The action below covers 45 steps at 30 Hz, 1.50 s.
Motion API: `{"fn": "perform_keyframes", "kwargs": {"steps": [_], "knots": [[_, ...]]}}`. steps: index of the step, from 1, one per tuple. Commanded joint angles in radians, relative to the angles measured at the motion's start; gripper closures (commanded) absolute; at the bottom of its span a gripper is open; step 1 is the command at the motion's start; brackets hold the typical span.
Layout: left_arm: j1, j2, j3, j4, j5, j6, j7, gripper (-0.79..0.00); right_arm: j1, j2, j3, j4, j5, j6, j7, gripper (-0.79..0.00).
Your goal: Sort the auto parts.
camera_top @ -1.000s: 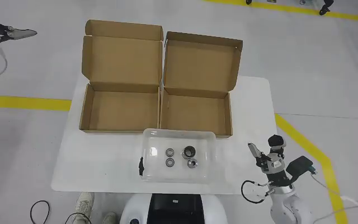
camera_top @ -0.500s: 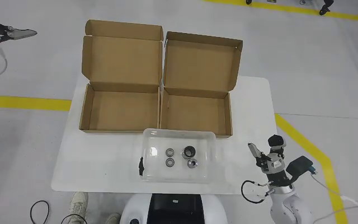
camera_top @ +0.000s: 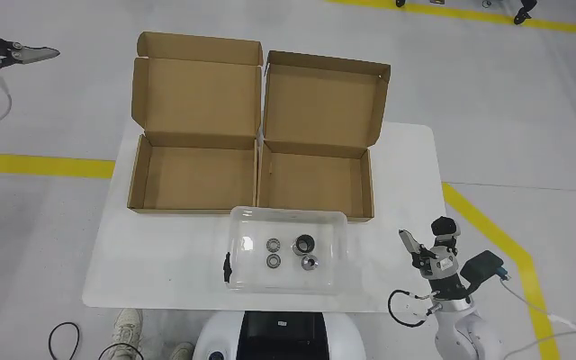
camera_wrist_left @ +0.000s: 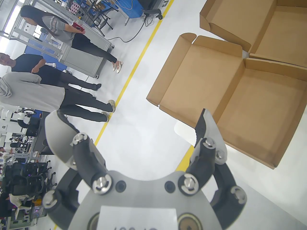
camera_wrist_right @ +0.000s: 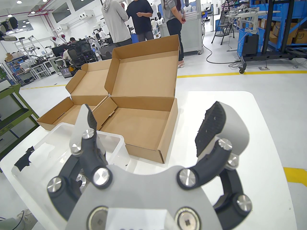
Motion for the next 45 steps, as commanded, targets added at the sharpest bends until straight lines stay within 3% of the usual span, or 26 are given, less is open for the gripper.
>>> {"fn": "perform_keyframes", "kwargs": {"steps": [1, 10, 45], "knots": [[0.000, 0.000, 0.000, 0.000, 0.000, 0.000, 0.000, -0.785, 0.001, 0.000, -0.001, 0.001, -0.001, 0.002, 0.007, -0.785], [0.000, 0.000, 0.000, 0.000, 0.000, 0.000, 0.000, -0.785, 0.026, 0.003, -0.084, -0.049, -0.081, 0.041, 0.148, -0.785], [0.000, 0.000, 0.000, 0.000, 0.000, 0.000, 0.000, -0.785, 0.022, 0.005, -0.112, -0.063, -0.128, 0.060, 0.146, -0.785]]}}
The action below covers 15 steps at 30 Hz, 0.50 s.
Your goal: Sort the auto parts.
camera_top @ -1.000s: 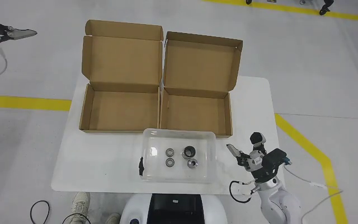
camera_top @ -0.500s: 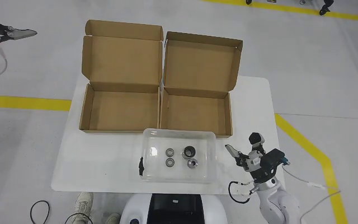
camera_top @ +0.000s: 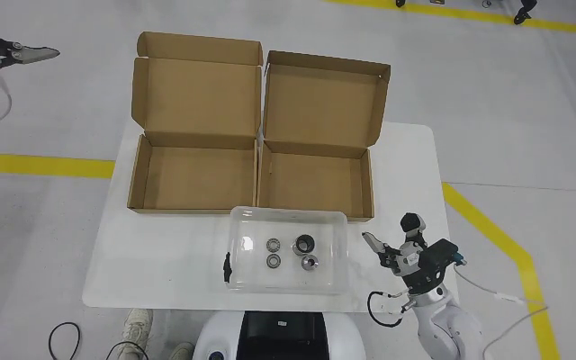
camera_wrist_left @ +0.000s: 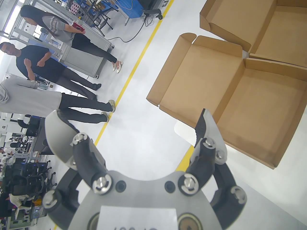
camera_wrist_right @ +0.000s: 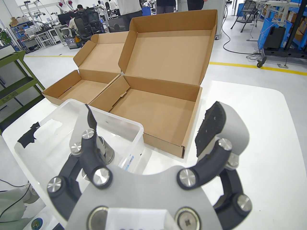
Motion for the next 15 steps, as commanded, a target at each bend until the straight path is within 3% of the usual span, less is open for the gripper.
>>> {"fn": "perform_keyframes", "kwargs": {"steps": [1, 6, 15], "knots": [[0.000, 0.000, 0.000, 0.000, 0.000, 0.000, 0.000, -0.785, 0.000, 0.000, 0.000, 0.000, 0.000, 0.000, 0.000, -0.785], [0.000, 0.000, 0.000, 0.000, 0.000, 0.000, 0.000, -0.785, 0.002, 0.000, -0.001, -0.003, -0.006, -0.001, 0.006, -0.785], [0.000, 0.000, 0.000, 0.000, 0.000, 0.000, 0.000, -0.785, 0.032, 0.019, -0.042, -0.178, -0.153, -0.060, 0.285, -0.785]]}}
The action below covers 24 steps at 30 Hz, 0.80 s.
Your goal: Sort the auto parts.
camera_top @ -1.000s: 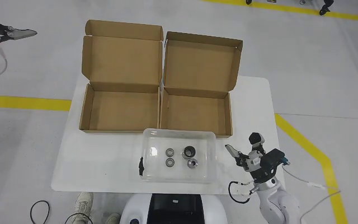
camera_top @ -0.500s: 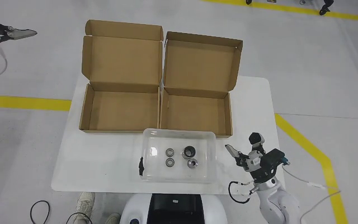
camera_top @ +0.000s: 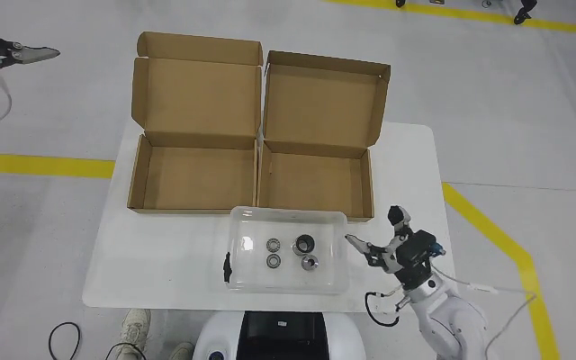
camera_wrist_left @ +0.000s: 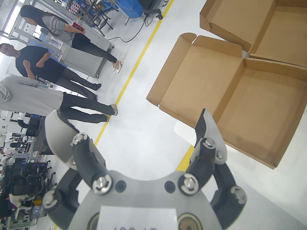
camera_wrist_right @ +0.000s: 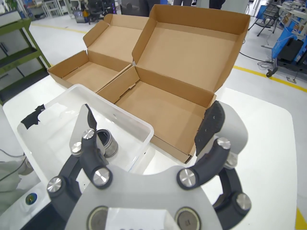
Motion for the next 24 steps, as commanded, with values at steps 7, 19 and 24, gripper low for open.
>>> {"fn": "perform_keyframes", "kwargs": {"steps": [7, 19, 24], "knots": [[0.000, 0.000, 0.000, 0.000, 0.000, 0.000, 0.000, -0.785, 0.099, 0.009, -0.122, -0.108, -0.049, -0.085, 0.358, -0.785], [0.000, 0.000, 0.000, 0.000, 0.000, 0.000, 0.000, -0.785, 0.180, 0.006, -0.229, -0.111, -0.058, -0.057, 0.554, -0.785], [0.000, 0.000, 0.000, 0.000, 0.000, 0.000, 0.000, -0.785, 0.180, 0.006, -0.229, -0.111, -0.058, -0.057, 0.554, -0.785]]}}
